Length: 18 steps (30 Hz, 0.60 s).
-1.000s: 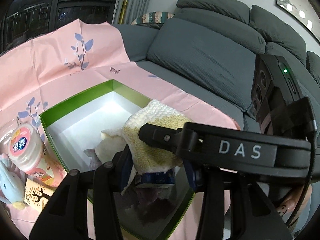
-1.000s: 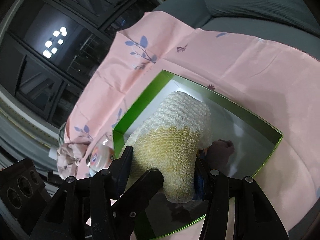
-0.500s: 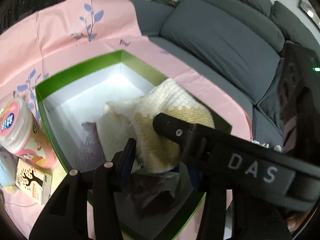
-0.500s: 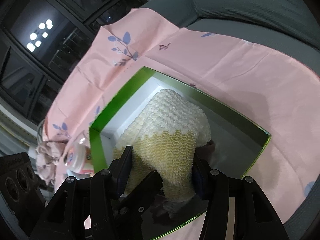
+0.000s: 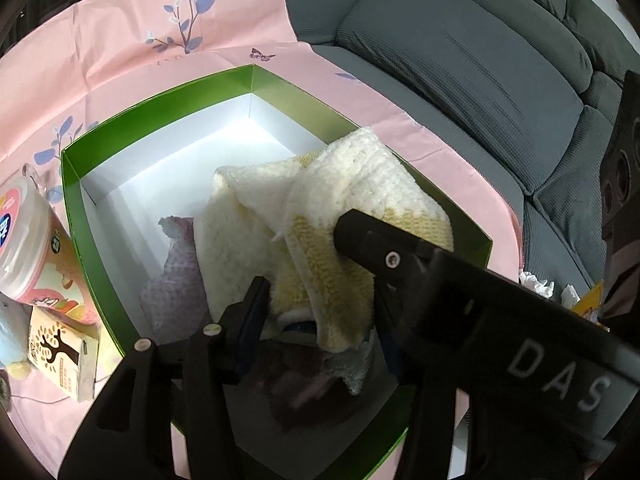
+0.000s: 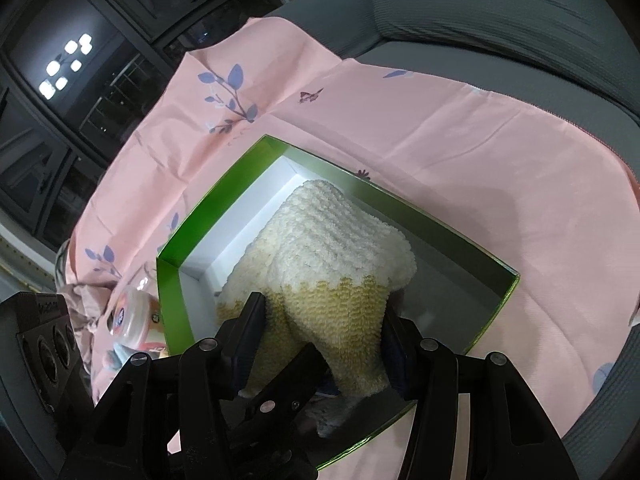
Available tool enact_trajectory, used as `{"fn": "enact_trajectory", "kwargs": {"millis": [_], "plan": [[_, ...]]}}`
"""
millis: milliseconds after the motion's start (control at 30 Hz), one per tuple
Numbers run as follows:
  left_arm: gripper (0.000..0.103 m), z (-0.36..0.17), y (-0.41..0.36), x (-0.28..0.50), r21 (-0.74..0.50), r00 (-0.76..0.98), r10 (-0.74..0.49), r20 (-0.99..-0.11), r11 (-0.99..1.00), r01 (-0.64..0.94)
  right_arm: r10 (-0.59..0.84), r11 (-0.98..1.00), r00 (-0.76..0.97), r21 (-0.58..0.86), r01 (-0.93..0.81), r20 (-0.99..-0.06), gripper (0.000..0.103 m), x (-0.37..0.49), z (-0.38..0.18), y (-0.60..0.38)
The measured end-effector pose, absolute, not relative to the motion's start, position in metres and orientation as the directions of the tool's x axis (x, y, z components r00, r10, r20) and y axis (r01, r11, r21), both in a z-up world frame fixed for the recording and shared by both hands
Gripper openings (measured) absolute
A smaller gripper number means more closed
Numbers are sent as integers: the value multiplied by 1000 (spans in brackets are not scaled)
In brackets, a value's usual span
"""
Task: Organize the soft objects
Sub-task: 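Lower the knitted cloth into the box and open the right gripper, then move the right gripper back to the pile beside the plush toy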
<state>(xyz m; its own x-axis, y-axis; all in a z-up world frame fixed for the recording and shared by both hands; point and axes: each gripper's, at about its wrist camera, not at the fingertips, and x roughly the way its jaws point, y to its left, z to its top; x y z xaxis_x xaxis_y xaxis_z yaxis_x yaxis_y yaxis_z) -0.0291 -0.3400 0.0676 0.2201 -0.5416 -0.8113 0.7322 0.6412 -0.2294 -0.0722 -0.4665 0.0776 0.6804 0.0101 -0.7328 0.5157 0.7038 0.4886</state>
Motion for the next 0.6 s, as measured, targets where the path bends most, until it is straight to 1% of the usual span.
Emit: {"fn": "enact_trajectory", "kwargs": {"millis": [67, 100, 167, 267, 300, 333, 367, 500, 567, 600], "plan": [[56, 68, -342, -31, -228, 221, -544, -810, 638, 735, 10, 700, 683, 493, 517, -731, 56, -73, 78, -467], [60, 69, -343, -33, -220, 222, -541, -811, 635, 741, 8, 699, 682, 492, 519, -731, 56, -73, 78, -468], [64, 74, -342, -37, -189, 251, -529, -810, 642, 743, 6, 699, 684, 492, 519, -729, 56, -75, 79, -469], [70, 88, -335, -45, -164, 293, -558, -776, 627, 762, 18, 682, 711, 528, 506, -703, 56, -82, 82, -475], [74, 93, -331, -47, -159, 313, -566, -762, 633, 757, 14, 683, 718, 531, 502, -696, 56, -85, 84, -475], [78, 98, -327, -48, -154, 336, -572, -748, 643, 750, 6, 687, 725, 530, 498, -689, 60, -87, 87, -475], [80, 102, -322, -49, -156, 353, -580, -734, 650, 744, -1, 693, 734, 529, 491, -680, 63, -90, 90, -475], [84, 120, -301, -55, -180, 382, -618, -687, 654, 735, -21, 710, 748, 517, 478, -663, 66, -96, 102, -469], [86, 129, -289, -62, -170, 398, -627, -670, 651, 740, -62, 726, 741, 480, 493, -668, 74, -100, 109, -464], [89, 132, -285, -64, -164, 405, -627, -665, 652, 740, -72, 732, 743, 471, 492, -665, 76, -101, 113, -462]]}}
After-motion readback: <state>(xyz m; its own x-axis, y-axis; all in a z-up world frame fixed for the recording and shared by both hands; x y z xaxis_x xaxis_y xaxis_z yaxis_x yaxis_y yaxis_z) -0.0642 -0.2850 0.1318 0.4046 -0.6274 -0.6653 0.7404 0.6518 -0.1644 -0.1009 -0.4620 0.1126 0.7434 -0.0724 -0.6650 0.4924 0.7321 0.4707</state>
